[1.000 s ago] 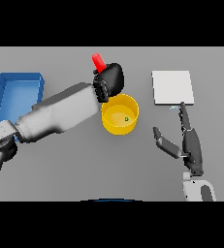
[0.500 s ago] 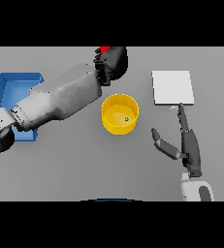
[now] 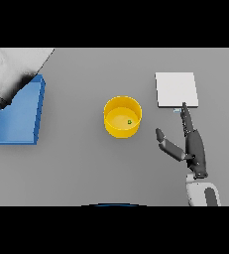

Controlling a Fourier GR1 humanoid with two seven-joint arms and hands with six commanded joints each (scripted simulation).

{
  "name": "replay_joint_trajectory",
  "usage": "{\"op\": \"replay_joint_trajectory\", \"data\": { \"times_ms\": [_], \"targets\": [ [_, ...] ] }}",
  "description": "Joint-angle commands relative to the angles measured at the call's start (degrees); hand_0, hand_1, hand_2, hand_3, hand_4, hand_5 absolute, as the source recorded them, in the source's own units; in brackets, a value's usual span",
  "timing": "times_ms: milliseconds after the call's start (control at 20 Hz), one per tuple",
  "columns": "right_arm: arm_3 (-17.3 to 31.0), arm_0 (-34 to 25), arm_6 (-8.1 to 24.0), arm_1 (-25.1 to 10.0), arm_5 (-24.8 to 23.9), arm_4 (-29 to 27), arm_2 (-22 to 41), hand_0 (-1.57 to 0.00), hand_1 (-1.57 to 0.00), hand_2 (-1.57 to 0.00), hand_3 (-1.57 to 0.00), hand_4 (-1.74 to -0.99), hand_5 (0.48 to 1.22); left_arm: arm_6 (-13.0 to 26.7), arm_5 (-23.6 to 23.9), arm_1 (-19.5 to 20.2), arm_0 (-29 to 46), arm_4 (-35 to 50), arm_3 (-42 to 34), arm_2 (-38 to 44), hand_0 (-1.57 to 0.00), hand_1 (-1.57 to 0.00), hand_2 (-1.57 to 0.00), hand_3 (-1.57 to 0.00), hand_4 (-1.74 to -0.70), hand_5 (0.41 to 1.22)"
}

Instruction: Pick up the red beaker and tilt it to pour out 1 green nut into yellow bowl. Pick up the yellow bowl and place it on the metallic measuring scale.

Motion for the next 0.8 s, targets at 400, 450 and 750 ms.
{"op": "replay_joint_trajectory", "data": {
  "times_ms": [400,450,750],
  "targets": [
    [1.4,-1.0,-1.7,-1.1,1.1,-0.7,-0.3,0.00,0.00,0.00,0.00,-1.226,0.587,8.1,11.6,11.4,13.0,28.3,3.7,21.9,-1.57,-1.57,-1.57,-1.43,-1.74,1.221],
    [1.5,-0.5,-2.9,-1.5,1.2,-0.3,-0.2,0.00,0.00,0.00,0.00,-1.223,0.591,10.5,13.5,12.8,15.6,30.2,1.9,22.7,-1.57,-1.57,-1.57,-1.41,-1.74,1.221],
    [2.1,-0.6,-2.4,-2.6,1.4,1.1,0.4,0.00,0.00,0.00,0.00,-1.210,0.631,23.0,26.1,19.1,34.8,43.6,-15.6,27.9,-1.57,-1.57,-1.57,-1.46,-1.74,1.221]
  ]
}}
